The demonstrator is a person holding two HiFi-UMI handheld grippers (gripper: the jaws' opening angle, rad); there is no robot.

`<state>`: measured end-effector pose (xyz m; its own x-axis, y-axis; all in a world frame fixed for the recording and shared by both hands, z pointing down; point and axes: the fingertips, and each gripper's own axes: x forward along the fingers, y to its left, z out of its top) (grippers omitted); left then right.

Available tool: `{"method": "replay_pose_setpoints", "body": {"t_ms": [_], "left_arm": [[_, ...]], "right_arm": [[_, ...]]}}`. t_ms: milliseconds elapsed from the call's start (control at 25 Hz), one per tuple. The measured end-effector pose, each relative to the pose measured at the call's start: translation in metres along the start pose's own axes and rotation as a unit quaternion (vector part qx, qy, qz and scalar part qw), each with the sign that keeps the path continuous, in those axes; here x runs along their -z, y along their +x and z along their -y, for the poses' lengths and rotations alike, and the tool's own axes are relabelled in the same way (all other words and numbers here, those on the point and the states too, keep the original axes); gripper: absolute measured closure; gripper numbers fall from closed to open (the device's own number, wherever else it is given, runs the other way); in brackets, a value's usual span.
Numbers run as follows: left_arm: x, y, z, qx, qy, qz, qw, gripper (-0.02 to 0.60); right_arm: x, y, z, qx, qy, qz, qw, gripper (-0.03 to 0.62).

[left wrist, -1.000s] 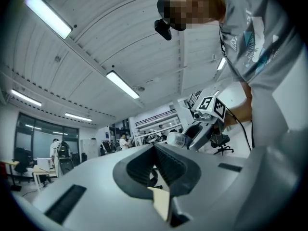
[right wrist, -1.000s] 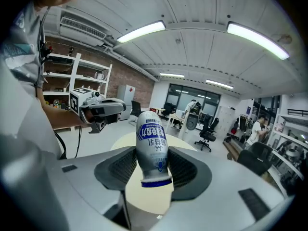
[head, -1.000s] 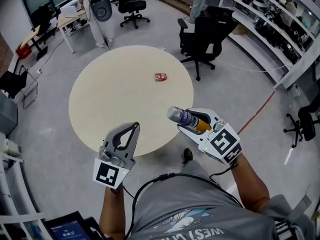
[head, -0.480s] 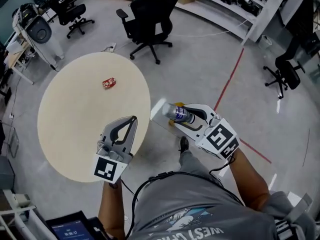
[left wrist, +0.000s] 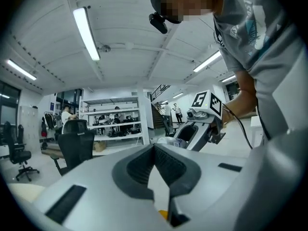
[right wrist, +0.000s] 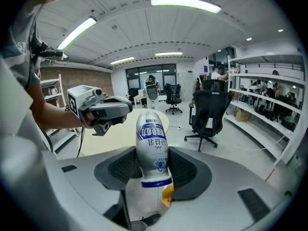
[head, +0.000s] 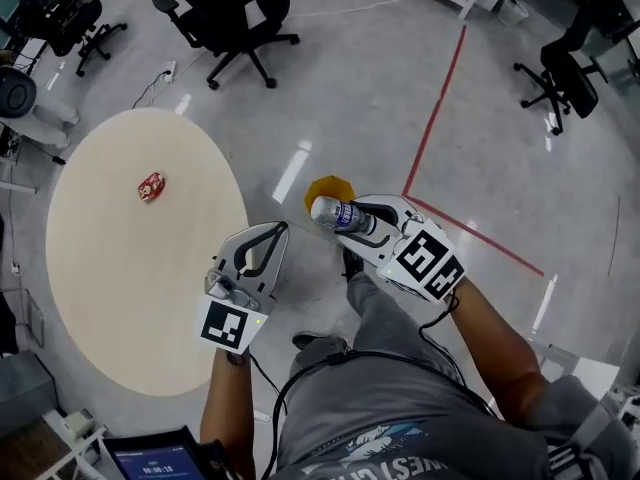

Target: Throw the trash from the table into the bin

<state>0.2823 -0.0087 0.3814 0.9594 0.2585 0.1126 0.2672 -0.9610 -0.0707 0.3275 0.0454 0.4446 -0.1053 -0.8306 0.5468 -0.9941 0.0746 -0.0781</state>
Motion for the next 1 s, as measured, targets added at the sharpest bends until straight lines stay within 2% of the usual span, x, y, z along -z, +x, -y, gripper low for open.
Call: {"method": "replay_pose_setpoints", "body": {"t_ms": [240, 480, 800, 1000], "left_arm": [[0.102, 0.099, -0.024, 0.027, -0.044, -0.043, 0.9977, 0.538], [0.215, 0.163, -0.039, 0.038, -0.096, -0.083, 0.9912, 0.538], [0.344, 0.2, -0.043, 0.043, -0.132, -0.12, 0.983, 0.538], [0.409, 0.209, -0.046, 0.04, -0.15, -0.141, 0.9778, 0.538]], "right_arm": [[0.09, 0.064, 0.087, -0.004, 0.053, -0.039, 0.998, 0.387], [0.181, 0.122, 0.144, -0.009, 0.1, -0.075, 0.992, 0.387], [0.29, 0.203, 0.176, -0.022, 0.13, -0.111, 0.985, 0.387], [0.348, 0.248, 0.181, -0.033, 0.149, -0.131, 0.98, 0.387]]}}
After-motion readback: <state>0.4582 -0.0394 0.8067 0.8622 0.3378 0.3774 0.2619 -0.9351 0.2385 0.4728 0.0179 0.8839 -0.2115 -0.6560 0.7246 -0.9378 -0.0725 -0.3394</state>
